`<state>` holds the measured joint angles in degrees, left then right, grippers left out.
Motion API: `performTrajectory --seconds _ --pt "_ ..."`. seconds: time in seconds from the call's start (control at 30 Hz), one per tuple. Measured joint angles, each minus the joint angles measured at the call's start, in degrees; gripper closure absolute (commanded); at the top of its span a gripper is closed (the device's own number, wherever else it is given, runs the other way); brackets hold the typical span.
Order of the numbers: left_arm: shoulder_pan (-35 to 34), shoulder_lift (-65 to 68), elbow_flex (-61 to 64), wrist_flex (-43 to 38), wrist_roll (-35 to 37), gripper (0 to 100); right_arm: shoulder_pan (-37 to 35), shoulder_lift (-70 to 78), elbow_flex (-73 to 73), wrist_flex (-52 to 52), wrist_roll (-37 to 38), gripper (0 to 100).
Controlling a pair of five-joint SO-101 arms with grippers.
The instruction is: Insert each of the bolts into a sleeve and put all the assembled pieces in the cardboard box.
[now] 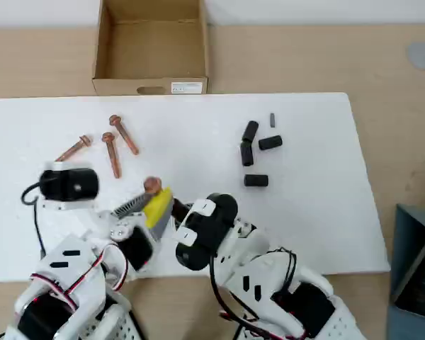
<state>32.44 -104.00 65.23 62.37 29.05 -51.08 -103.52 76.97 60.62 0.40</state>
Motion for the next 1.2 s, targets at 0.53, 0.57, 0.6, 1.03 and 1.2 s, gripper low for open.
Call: performTrajectory --seconds 0.53,0.57,0.6,1.03,1.2 --pt "5.80 -0.35 -0.70 12.75 -8.35 81 -0.09 0.00 1.49 0.09 0.09 98.9" --pt "6.42 0.09 0.09 13.27 -8.79 80 -0.18 -0.09 1.23 0.18 0.18 98.9" --pt "6.51 -0.44 0.18 15.03 -8.62 80 -0.26 0.00 1.41 0.09 0.09 98.9" --pt "2.02 -0.35 -4.40 16.70 -9.14 80 -0.26 -0.09 1.32 0.09 0.18 98.9" --pt "1.67 -0.35 -10.55 16.70 -9.14 95 -0.26 -0.09 1.32 0.09 0.09 98.9"
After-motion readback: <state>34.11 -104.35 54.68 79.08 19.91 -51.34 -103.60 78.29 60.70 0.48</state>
